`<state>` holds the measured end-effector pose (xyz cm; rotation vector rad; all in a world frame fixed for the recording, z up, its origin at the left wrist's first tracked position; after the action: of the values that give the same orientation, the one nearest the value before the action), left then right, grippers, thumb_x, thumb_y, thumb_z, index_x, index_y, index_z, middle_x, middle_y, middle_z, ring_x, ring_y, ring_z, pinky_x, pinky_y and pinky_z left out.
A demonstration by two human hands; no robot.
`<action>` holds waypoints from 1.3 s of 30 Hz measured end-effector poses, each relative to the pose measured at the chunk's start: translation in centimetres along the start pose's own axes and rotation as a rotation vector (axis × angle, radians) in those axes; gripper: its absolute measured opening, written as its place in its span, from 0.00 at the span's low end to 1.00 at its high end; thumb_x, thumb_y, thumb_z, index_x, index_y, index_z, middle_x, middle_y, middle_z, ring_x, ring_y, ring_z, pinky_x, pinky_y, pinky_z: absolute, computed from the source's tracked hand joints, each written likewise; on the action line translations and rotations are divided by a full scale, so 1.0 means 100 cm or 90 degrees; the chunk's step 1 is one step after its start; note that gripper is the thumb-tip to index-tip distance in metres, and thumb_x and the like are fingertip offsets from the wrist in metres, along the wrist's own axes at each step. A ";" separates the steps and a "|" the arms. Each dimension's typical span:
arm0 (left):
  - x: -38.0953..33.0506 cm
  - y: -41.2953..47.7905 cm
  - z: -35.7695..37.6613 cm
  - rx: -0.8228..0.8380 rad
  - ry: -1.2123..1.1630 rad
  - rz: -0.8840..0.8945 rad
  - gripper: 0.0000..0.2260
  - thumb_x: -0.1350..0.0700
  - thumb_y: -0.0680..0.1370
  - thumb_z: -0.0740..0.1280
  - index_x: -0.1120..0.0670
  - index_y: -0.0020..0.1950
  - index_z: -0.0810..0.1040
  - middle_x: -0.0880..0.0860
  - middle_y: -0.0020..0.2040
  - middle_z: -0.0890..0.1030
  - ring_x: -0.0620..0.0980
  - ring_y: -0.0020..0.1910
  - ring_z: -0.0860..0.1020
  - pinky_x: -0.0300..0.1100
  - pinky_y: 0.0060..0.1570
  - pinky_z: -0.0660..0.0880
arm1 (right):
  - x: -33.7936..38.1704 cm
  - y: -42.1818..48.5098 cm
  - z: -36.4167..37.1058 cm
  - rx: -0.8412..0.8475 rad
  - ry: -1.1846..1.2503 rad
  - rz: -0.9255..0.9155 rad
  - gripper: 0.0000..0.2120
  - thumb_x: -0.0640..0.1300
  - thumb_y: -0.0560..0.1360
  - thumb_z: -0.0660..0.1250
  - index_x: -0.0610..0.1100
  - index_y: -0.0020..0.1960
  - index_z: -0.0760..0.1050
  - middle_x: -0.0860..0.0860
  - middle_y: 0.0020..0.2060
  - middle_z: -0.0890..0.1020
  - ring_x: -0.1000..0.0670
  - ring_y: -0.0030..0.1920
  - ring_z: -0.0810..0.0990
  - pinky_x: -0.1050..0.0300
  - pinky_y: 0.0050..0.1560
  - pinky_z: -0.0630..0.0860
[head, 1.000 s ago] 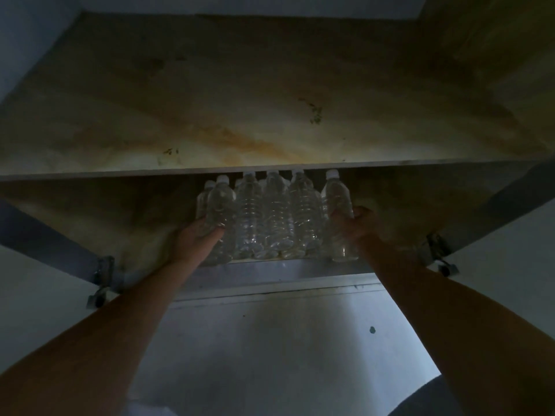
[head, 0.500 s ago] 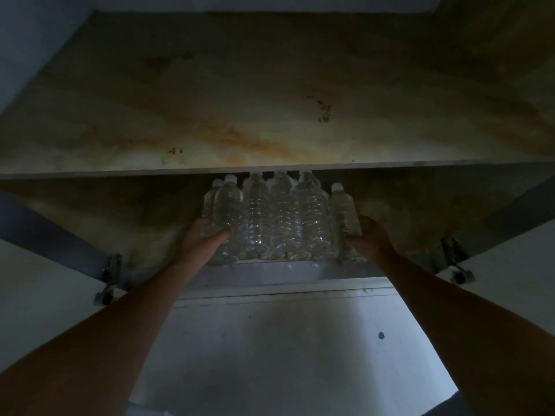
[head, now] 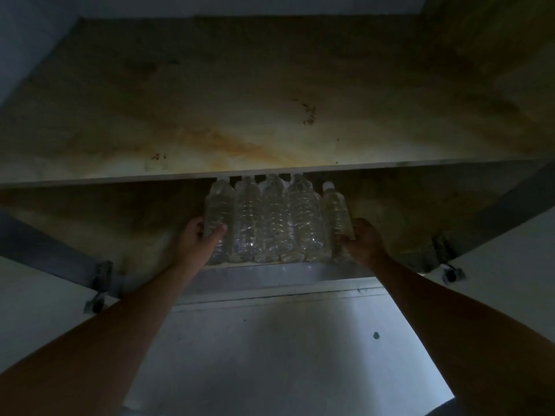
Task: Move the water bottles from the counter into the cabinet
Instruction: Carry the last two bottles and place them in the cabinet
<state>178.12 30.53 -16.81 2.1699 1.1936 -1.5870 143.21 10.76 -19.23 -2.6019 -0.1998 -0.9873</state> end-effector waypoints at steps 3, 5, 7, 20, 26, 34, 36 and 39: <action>-0.008 -0.006 -0.003 -0.052 0.008 0.022 0.18 0.49 0.77 0.74 0.59 0.60 0.77 0.56 0.50 0.83 0.47 0.41 0.79 0.37 0.34 0.70 | 0.000 0.000 0.003 0.021 0.024 0.000 0.22 0.44 0.73 0.76 0.40 0.64 0.77 0.44 0.57 0.82 0.43 0.56 0.81 0.57 0.52 0.78; -0.010 -0.007 -0.004 -0.058 0.018 0.026 0.18 0.49 0.77 0.74 0.59 0.60 0.76 0.55 0.50 0.82 0.46 0.40 0.78 0.36 0.33 0.70 | -0.002 -0.004 0.004 0.059 0.080 0.004 0.26 0.40 0.71 0.78 0.42 0.67 0.76 0.47 0.56 0.82 0.47 0.54 0.81 0.70 0.40 0.75; -0.006 -0.007 -0.004 -0.015 0.011 0.021 0.16 0.52 0.79 0.72 0.59 0.61 0.75 0.54 0.50 0.82 0.42 0.40 0.78 0.32 0.32 0.71 | -0.006 -0.005 0.006 0.066 0.096 -0.016 0.31 0.41 0.70 0.79 0.46 0.70 0.74 0.51 0.56 0.81 0.50 0.54 0.80 0.74 0.38 0.72; -0.003 -0.029 -0.018 -0.003 0.056 0.080 0.14 0.51 0.77 0.74 0.51 0.61 0.79 0.46 0.46 0.85 0.49 0.49 0.84 0.47 0.53 0.79 | 0.002 -0.023 -0.002 -0.026 -0.104 -0.032 0.26 0.51 0.74 0.74 0.43 0.68 0.73 0.43 0.61 0.78 0.41 0.59 0.78 0.48 0.62 0.75; 0.004 -0.031 -0.014 0.057 0.061 0.078 0.16 0.60 0.77 0.74 0.40 0.55 0.77 0.36 0.44 0.85 0.36 0.47 0.83 0.42 0.53 0.77 | -0.002 -0.024 -0.009 0.002 -0.095 -0.032 0.26 0.52 0.72 0.76 0.45 0.66 0.75 0.46 0.58 0.81 0.43 0.58 0.80 0.45 0.60 0.78; 0.034 -0.030 -0.020 0.103 0.235 0.103 0.27 0.31 0.75 0.64 0.43 0.69 0.74 0.45 0.62 0.82 0.48 0.63 0.80 0.54 0.63 0.77 | 0.022 -0.055 -0.005 0.089 -0.089 0.033 0.28 0.55 0.75 0.71 0.47 0.71 0.70 0.44 0.62 0.80 0.41 0.61 0.80 0.46 0.62 0.77; 0.000 -0.079 -0.036 0.078 0.305 0.074 0.32 0.25 0.75 0.57 0.44 0.68 0.75 0.48 0.62 0.83 0.51 0.62 0.80 0.52 0.62 0.77 | 0.041 -0.093 -0.023 0.085 -0.120 0.053 0.28 0.57 0.78 0.67 0.44 0.73 0.69 0.43 0.65 0.79 0.40 0.64 0.78 0.46 0.64 0.75; -0.079 -0.169 -0.069 0.066 0.366 0.061 0.25 0.31 0.77 0.55 0.46 0.63 0.78 0.51 0.58 0.84 0.56 0.55 0.82 0.49 0.57 0.78 | 0.083 -0.159 -0.064 0.100 -0.153 0.035 0.26 0.57 0.79 0.64 0.44 0.71 0.72 0.43 0.64 0.80 0.41 0.65 0.77 0.49 0.64 0.75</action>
<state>170.35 41.74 -2.27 2.8141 1.1300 -1.0311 141.48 23.27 -4.95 -2.5596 -0.2544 -0.6124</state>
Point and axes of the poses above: each hand's wrist, its own y-axis towards the middle knuckle, its own z-axis out of the palm, x = y × z, the point moved 7 cm from there along y, towards the middle knuckle
